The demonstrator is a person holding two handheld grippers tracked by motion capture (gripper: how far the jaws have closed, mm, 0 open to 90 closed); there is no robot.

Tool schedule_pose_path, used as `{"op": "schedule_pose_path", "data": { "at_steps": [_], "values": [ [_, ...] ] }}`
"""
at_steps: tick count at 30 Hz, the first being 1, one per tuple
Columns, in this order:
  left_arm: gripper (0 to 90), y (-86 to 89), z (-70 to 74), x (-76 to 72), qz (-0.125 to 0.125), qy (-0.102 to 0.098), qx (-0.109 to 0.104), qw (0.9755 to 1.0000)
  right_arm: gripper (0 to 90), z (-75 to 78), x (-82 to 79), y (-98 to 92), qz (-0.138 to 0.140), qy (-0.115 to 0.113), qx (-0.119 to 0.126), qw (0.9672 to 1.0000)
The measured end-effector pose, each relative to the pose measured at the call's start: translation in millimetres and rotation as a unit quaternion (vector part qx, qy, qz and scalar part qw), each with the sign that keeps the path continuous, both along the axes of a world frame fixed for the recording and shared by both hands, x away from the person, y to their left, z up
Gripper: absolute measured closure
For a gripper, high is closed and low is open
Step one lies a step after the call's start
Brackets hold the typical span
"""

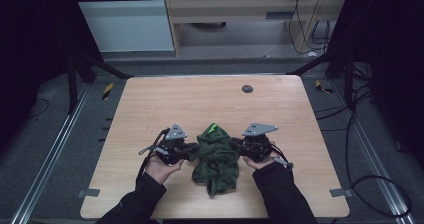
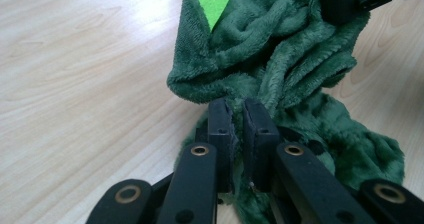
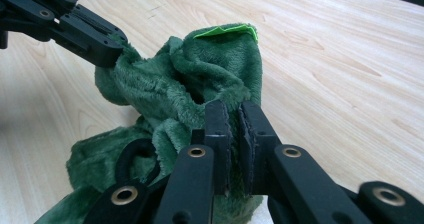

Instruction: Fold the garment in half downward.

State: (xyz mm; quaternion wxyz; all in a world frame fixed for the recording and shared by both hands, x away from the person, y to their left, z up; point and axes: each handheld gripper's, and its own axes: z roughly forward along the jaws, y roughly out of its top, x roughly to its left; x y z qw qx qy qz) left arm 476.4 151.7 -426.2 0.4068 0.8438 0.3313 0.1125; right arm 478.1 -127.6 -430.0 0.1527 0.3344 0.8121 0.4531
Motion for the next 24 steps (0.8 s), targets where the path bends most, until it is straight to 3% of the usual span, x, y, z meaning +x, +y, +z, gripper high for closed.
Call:
{"op": "schedule_pose_path", "data": {
  "at_steps": [12, 24],
  "values": [
    [83.4, 5.8, -7.1, -16.8, -0.005, 0.012, -0.005, 0.9999, 83.3, -6.1, -15.6, 1.3, 0.013, 0.006, 0.001, 0.9999],
    [83.3, 7.9, -13.7, -24.3, -0.012, 0.027, 0.0, 0.9996, 82.6, -14.3, -29.8, -1.8, 0.027, 0.02, 0.001, 0.9994]
  ]
}}
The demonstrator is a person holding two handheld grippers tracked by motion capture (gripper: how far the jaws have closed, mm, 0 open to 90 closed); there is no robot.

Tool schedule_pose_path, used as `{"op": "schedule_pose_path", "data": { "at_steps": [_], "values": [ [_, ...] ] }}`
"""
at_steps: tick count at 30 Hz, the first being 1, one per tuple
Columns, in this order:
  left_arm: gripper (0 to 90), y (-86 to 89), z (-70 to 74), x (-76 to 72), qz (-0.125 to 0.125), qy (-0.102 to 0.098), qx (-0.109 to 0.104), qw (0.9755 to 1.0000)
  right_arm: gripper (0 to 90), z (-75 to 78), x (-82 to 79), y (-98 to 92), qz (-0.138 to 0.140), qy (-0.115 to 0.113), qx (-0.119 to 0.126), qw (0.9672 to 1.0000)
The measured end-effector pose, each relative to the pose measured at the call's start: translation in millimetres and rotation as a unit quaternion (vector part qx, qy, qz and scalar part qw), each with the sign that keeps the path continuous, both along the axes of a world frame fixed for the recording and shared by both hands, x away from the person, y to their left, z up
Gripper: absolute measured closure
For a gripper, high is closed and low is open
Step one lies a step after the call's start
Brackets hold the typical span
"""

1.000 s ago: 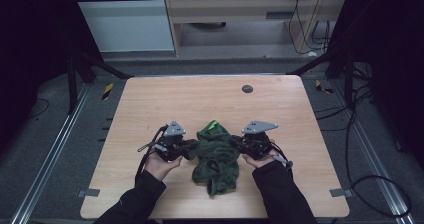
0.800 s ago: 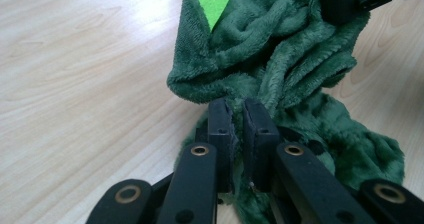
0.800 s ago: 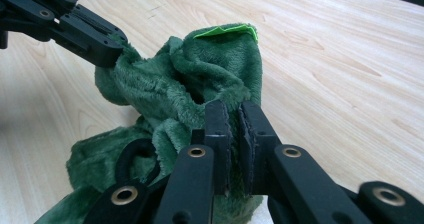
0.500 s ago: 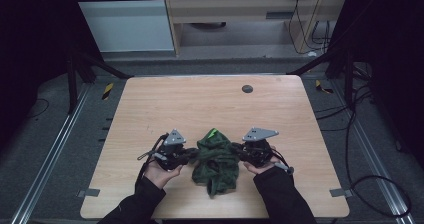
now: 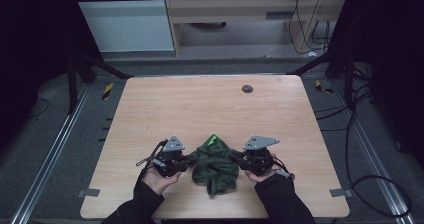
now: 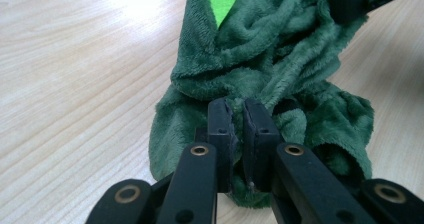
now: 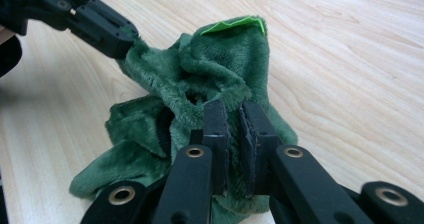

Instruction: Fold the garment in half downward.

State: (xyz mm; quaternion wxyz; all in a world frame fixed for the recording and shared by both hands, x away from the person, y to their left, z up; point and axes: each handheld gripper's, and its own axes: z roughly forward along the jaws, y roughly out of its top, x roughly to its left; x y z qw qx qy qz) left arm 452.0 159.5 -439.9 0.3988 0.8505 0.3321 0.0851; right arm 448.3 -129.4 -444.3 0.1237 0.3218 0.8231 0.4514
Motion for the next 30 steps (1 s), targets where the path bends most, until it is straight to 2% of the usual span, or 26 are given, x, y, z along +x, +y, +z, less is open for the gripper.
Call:
{"op": "schedule_pose_path", "data": {
  "at_steps": [9, 20, 25, 30],
  "values": [
    [83.3, -2.4, -10.4, -11.0, -0.018, 0.016, 0.009, 0.9997, 82.1, -10.9, -12.3, -2.3, 0.007, 0.018, -0.002, 0.9998],
    [83.2, -5.0, -21.1, -19.8, -0.025, 0.034, 0.016, 0.999, 80.8, -23.6, -25.4, -4.8, 0.018, 0.044, -0.003, 0.9989],
    [83.1, -7.3, -25.7, -21.9, -0.034, 0.041, 0.024, 0.9983, 79.9, -28.8, -29.6, -5.4, 0.024, 0.053, -0.002, 0.9983],
    [83.0, -7.9, -28.8, -21.9, -0.031, 0.043, 0.023, 0.9983, 79.2, -32.9, -31.6, -6.8, 0.023, 0.059, -0.003, 0.998]
  ]
}}
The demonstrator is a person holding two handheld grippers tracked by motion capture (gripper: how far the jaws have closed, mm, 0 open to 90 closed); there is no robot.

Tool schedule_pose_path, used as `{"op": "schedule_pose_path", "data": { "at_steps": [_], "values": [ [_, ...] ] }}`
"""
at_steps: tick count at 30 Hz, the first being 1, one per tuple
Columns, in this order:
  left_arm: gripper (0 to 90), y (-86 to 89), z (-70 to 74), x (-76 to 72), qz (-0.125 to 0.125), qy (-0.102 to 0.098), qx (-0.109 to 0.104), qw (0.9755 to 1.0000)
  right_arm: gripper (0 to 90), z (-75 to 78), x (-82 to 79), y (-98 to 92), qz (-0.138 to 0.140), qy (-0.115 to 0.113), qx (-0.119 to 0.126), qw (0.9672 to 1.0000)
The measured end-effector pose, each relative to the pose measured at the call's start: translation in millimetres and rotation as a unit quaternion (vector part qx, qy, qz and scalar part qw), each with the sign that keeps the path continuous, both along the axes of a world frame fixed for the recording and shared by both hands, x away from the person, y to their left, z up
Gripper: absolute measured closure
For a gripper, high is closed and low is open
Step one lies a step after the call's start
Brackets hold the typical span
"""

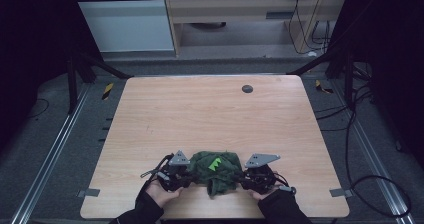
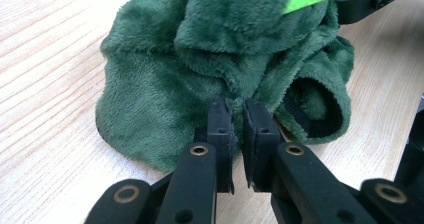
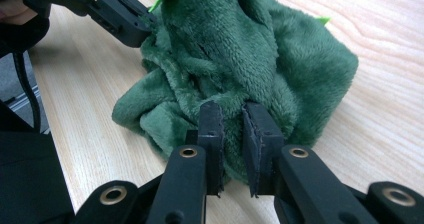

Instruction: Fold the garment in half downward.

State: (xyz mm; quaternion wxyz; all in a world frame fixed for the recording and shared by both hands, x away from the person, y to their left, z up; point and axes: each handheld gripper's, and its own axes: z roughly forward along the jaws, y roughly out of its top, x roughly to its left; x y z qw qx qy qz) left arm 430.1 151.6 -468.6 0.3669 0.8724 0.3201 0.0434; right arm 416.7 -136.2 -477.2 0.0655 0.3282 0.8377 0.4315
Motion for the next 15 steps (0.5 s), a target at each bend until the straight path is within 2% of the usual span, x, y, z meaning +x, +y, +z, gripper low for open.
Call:
{"op": "schedule_pose_path", "data": {
  "at_steps": [8, 13, 15],
  "values": [
    [81.8, -0.6, -2.0, 0.7, 0.002, -0.001, 0.01, 0.9999, 77.5, -5.1, 0.5, 1.6, -0.003, 0.007, -0.015, 0.9999],
    [74.1, 1.2, 2.3, 1.2, 0.012, -0.009, 0.009, 0.9998, 75.3, -1.5, 0.4, 0.0, -0.003, 0.005, -0.006, 1.0],
    [70.8, 2.6, 6.1, 0.8, 0.019, -0.02, 0.01, 0.9996, 73.9, 0.9, -0.1, -1.1, -0.006, 0.006, 0.001, 1.0]
  ]
}}
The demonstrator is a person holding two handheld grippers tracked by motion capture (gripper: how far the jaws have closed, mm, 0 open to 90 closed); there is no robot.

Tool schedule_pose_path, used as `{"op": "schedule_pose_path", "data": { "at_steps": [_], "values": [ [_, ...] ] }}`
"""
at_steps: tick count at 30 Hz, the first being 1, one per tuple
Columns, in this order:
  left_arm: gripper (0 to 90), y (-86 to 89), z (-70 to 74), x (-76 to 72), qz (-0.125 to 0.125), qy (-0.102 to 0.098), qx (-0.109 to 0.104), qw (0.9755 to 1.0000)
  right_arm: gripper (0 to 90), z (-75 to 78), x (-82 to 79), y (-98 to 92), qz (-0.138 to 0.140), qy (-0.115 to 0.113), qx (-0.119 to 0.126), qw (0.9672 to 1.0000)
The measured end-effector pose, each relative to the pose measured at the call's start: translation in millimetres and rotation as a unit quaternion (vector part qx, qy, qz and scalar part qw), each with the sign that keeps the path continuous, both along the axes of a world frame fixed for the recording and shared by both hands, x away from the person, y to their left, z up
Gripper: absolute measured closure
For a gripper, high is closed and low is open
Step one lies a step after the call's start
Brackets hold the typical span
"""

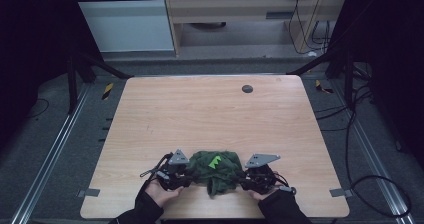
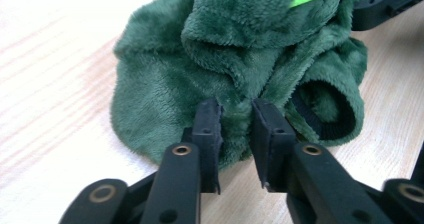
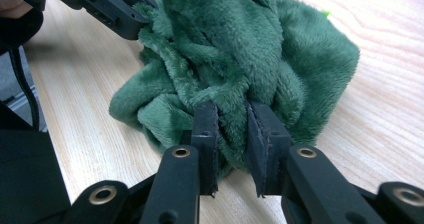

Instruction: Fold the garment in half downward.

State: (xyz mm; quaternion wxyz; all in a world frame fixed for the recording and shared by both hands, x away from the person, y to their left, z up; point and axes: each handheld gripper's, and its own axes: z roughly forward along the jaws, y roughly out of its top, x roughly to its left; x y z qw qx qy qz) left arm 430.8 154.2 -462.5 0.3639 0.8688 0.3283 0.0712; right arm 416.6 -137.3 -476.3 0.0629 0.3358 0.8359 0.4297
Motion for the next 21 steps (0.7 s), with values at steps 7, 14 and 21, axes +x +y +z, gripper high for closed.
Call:
{"op": "schedule_pose_path", "data": {
  "at_steps": [7, 14, 21],
  "values": [
    [65.6, 11.4, 13.6, 2.5, 0.02, -0.016, -0.012, 0.9996, 71.4, 10.0, -1.5, -6.9, -0.01, -0.008, 0.016, 0.9998],
    [72.0, 19.6, 23.1, 9.3, 0.044, -0.02, -0.017, 0.9987, 71.8, 20.9, 0.9, -14.1, -0.03, -0.023, 0.031, 0.9988],
    [84.7, 19.5, 28.7, 23.7, 0.062, -0.04, -0.012, 0.9972, 81.1, 26.0, 13.1, -17.5, -0.06, -0.03, 0.038, 0.997]
  ]
}}
